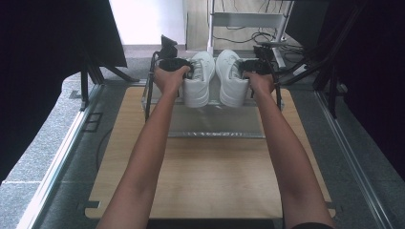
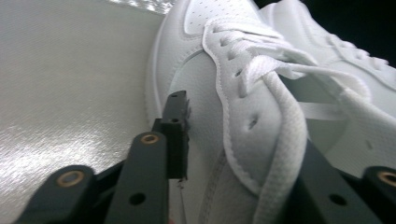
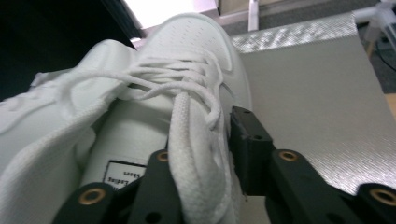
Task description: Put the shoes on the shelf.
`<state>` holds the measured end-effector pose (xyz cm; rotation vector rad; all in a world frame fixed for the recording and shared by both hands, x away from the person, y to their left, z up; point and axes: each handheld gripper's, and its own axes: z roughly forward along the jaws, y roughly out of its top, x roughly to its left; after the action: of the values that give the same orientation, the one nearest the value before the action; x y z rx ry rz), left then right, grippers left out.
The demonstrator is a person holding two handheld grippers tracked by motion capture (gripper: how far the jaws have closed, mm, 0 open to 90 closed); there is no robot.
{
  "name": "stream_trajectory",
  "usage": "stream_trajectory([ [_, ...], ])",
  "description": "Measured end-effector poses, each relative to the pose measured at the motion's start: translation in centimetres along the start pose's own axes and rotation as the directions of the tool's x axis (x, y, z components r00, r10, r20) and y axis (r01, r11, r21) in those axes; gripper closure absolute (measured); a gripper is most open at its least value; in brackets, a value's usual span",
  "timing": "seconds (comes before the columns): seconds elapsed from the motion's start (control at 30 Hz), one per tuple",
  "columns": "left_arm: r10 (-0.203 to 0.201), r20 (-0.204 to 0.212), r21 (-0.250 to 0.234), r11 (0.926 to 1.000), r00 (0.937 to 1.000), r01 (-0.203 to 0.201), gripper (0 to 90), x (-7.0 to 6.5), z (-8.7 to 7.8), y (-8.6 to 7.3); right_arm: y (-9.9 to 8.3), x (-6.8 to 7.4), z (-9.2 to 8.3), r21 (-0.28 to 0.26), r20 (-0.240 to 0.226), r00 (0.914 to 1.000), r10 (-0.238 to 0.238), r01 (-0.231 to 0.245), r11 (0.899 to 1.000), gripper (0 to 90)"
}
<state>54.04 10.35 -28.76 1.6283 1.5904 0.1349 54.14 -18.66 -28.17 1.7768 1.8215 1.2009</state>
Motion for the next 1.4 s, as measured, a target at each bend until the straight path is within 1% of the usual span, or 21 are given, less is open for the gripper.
stream_trajectory([
  [0.03,0.005,0.037,-0.003,1.0000,0.9993,-0.004,61.5,-0.2,0.1,-0.1,0.0,0.2,0.0,0.001,-0.005,0.9999,-0.014,0.014,1.000,63.3],
  [0.1,0.013,0.043,-0.013,0.9998,0.9990,-0.013,53.6,-0.6,0.0,-0.2,-0.1,0.7,0.0,0.004,-0.015,0.9993,-0.034,0.034,0.999,58.0],
  [0.13,0.013,0.043,-0.013,0.9998,0.9990,-0.013,52.6,-0.6,0.0,-0.2,-0.1,0.7,0.0,0.004,-0.015,0.9993,-0.034,0.034,0.999,58.0],
  [0.17,0.029,0.050,-0.014,0.9995,0.9983,-0.029,52.0,-0.6,-0.2,-0.3,-0.2,1.1,-0.3,-0.004,-0.005,0.9981,-0.062,0.062,0.998,51.3],
  [0.2,0.033,0.063,-0.028,0.9991,0.9974,-0.032,52.2,-0.5,-0.4,-0.4,-0.2,1.1,-0.4,-0.013,-0.019,0.9977,-0.065,0.064,0.998,49.7],
  [0.23,0.033,0.063,-0.028,0.9991,0.9974,-0.032,53.1,-0.5,-0.4,-0.4,-0.2,1.1,-0.4,-0.013,-0.019,0.9977,-0.065,0.064,0.998,49.7],
  [0.27,0.035,0.079,-0.054,0.9981,0.9963,-0.031,52.9,-0.2,-0.8,-0.5,0.1,1.1,-1.6,-0.070,-0.050,0.9968,-0.062,0.059,0.996,48.6],
  [0.3,0.047,0.108,-0.055,0.9976,0.9930,-0.041,51.0,0.1,-1.0,-0.6,0.2,1.1,-2.1,-0.085,-0.052,0.9961,-0.072,0.067,0.994,48.6],
  [0.47,0.063,0.154,-0.109,0.9930,0.9862,-0.046,50.7,0.4,-2.2,-1.0,0.5,1.1,-4.5,-0.121,-0.069,0.9891,-0.130,0.122,0.985,51.5],
  [0.5,0.065,0.157,-0.129,0.9907,0.9854,-0.045,51.4,0.3,-2.7,-1.1,0.4,1.0,-5.4,-0.123,-0.065,0.9854,-0.157,0.149,0.981,52.4],
  [0.6,0.081,0.179,-0.177,0.9830,0.9806,-0.049,50.9,0.4,-4.4,-1.1,0.0,0.7,-6.6,-0.124,-0.067,0.9806,-0.184,0.175,0.977,54.8],
  [0.63,0.106,0.173,-0.190,0.9790,0.9791,-0.073,51.5,0.6,-5.6,-1.2,-0.2,0.5,-6.9,-0.121,-0.065,0.9791,-0.193,0.184,0.975,56.3],
  [0.67,0.106,0.173,-0.190,0.9790,0.9791,-0.073,52.8,0.6,-5.6,-1.2,-0.2,0.5,-6.9,-0.121,-0.065,0.9791,-0.193,0.184,0.975,56.3],
  [0.77,0.154,0.124,-0.208,0.9700,0.9803,-0.126,59.3,1.5,-7.2,-2.0,-1.0,0.2,-7.6,-0.119,-0.064,0.9755,-0.211,0.202,0.972,62.5],
  [0.83,0.160,0.136,-0.185,0.9737,0.9777,-0.134,67.5,2.5,-8.0,-2.9,-1.5,-0.1,-7.9,-0.116,-0.058,0.9734,-0.221,0.214,0.970,65.8],
  [0.93,0.168,0.124,-0.141,0.9786,0.9780,-0.150,78.1,4.1,-8.5,-4.5,-2.5,-0.6,-8.3,-0.112,-0.052,0.9744,-0.219,0.212,0.971,72.4],
  [1.03,0.170,0.107,-0.111,0.9812,0.9796,-0.158,80.2,4.7,-8.3,-5.5,-3.2,-0.8,-8.4,-0.120,-0.036,0.9741,-0.223,0.218,0.969,76.1],
  [1.13,0.156,0.100,-0.077,0.9859,0.9827,-0.149,81.8,5.3,-7.5,-6.7,-4.6,-1.2,-7.7,-0.072,-0.044,0.9642,-0.262,0.258,0.963,82.7],
  [1.2,0.150,0.112,-0.060,0.9877,0.9823,-0.144,82.7,5.6,-6.9,-7.3,-5.0,-1.3,-7.4,-0.059,-0.042,0.9613,-0.273,0.270,0.961,83.9],
  [1.33,0.168,0.127,-0.016,0.9857,0.9775,-0.168,85.0,5.7,-5.6,-8.4,-6.8,-2.0,-5.7,-0.024,-0.056,0.9537,-0.295,0.295,0.955,89.1],
  [1.4,0.170,0.133,-0.007,0.9853,0.9765,-0.171,85.6,5.6,-5.3,-8.5,-6.9,-2.1,-5.5,-0.021,-0.056,0.9522,-0.300,0.300,0.954,89.6],
])
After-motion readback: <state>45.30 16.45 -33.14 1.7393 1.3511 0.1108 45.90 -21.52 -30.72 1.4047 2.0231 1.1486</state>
